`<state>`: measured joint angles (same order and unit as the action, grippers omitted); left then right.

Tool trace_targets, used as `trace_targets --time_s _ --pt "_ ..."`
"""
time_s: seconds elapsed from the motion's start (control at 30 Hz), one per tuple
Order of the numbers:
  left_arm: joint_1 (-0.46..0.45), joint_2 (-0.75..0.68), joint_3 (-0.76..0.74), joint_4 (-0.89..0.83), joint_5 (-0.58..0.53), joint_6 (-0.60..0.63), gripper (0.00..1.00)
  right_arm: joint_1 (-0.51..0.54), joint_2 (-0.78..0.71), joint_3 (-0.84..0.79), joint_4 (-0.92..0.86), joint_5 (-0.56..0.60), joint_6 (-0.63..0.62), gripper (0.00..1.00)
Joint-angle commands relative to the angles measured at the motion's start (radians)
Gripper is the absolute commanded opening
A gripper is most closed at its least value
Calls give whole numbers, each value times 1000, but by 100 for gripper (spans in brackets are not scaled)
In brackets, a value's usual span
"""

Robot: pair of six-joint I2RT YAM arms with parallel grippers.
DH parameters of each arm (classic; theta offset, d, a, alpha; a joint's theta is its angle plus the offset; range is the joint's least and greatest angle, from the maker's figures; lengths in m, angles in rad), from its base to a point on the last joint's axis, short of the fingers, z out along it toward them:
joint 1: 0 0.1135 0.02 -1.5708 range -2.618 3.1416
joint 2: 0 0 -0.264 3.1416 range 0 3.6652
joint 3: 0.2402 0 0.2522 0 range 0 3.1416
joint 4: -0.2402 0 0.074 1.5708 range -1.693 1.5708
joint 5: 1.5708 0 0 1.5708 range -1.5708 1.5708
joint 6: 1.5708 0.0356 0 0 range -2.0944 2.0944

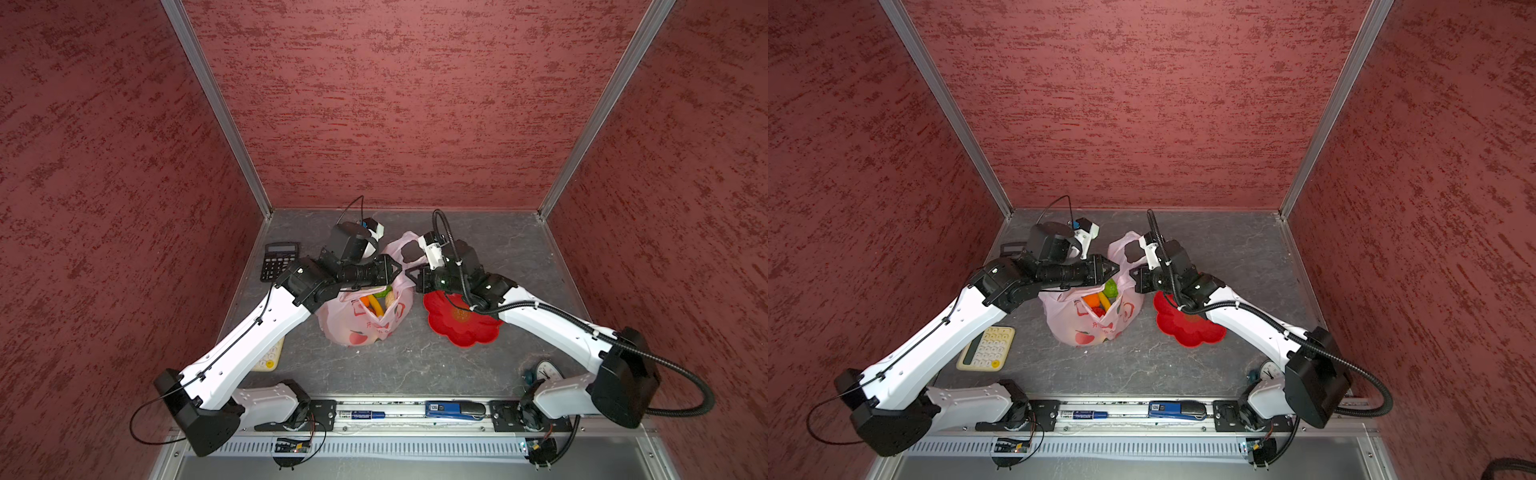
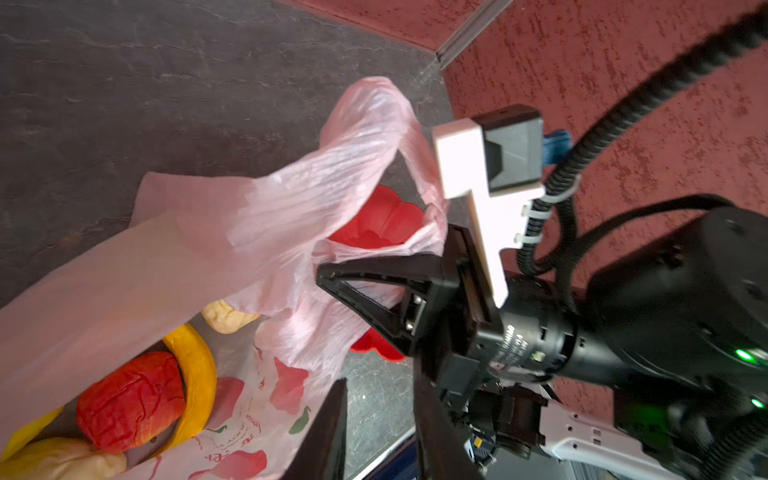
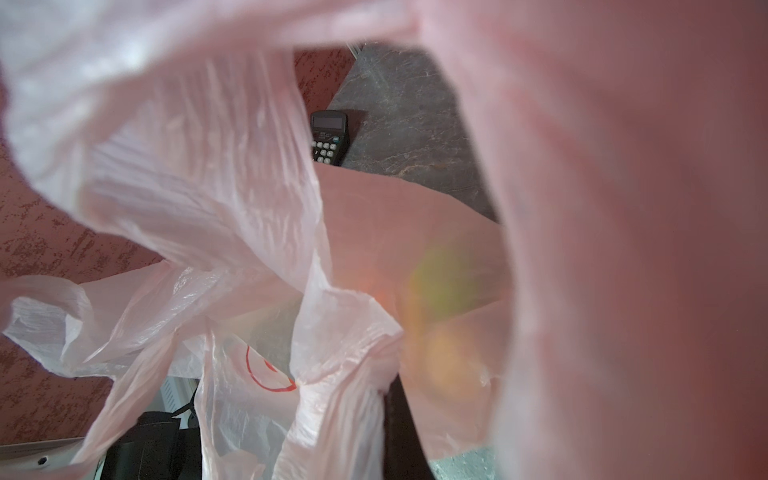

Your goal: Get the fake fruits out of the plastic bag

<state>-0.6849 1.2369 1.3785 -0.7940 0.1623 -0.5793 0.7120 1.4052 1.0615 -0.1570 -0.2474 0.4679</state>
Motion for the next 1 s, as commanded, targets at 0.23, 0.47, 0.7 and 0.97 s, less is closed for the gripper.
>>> trace_targets --time_s 0.23,0.47,0.7,0.97 --pt "-9 18 -85 4 -210 23 23 7 -48 -23 38 -6 17 0" --pt "-10 -2 -199 -16 -214 6 21 7 -59 -40 34 -9 21 0" --pt "-10 -82 -316 -140 -226 -50 19 7 -62 -78 34 5 27 0" --pt "7 -202 -459 -195 -251 -111 19 7 2 -136 100 -3 30 0"
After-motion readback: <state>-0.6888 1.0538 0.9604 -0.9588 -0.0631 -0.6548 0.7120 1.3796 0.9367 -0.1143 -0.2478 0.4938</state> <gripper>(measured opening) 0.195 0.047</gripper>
